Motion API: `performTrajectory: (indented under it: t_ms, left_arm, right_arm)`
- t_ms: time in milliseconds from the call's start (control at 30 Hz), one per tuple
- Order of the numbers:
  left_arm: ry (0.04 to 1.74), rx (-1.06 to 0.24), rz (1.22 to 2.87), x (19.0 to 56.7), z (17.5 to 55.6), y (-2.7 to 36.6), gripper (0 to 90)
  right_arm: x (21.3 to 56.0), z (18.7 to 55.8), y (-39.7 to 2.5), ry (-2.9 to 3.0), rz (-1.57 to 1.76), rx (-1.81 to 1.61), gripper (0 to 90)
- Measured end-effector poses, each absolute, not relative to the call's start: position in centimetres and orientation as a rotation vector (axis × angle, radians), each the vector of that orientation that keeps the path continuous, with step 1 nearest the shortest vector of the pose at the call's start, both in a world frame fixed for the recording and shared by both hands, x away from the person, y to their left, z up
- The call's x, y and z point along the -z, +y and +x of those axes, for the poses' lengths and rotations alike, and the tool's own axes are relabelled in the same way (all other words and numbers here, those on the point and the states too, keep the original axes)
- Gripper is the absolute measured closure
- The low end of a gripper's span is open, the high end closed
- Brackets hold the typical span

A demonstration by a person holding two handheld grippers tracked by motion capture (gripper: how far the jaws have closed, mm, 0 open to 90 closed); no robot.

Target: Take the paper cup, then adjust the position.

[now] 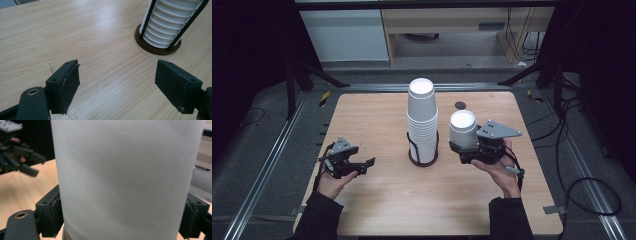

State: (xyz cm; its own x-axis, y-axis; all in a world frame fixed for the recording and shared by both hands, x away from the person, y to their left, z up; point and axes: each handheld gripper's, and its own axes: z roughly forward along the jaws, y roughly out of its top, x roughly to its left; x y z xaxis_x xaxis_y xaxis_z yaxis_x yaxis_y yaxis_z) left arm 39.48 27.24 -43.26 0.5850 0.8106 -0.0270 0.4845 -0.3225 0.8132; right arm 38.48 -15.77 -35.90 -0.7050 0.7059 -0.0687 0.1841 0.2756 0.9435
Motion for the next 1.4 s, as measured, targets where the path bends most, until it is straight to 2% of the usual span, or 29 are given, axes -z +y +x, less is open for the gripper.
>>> performTrajectory:
  t_ms: [733,1400]
  left_arm:
    - [0.92,-0.416,2.032,42.8,38.8,26.3,18.6]
    - [0.742,-0.316,2.084,42.0,37.5,24.6,18.2]
  right_arm:
    - [41.0,37.2,-12.5,2.385,0.588,-1.451,13.8]
    - [42.9,37.3,-8.8,2.596,0.373,-1.418,13.6]
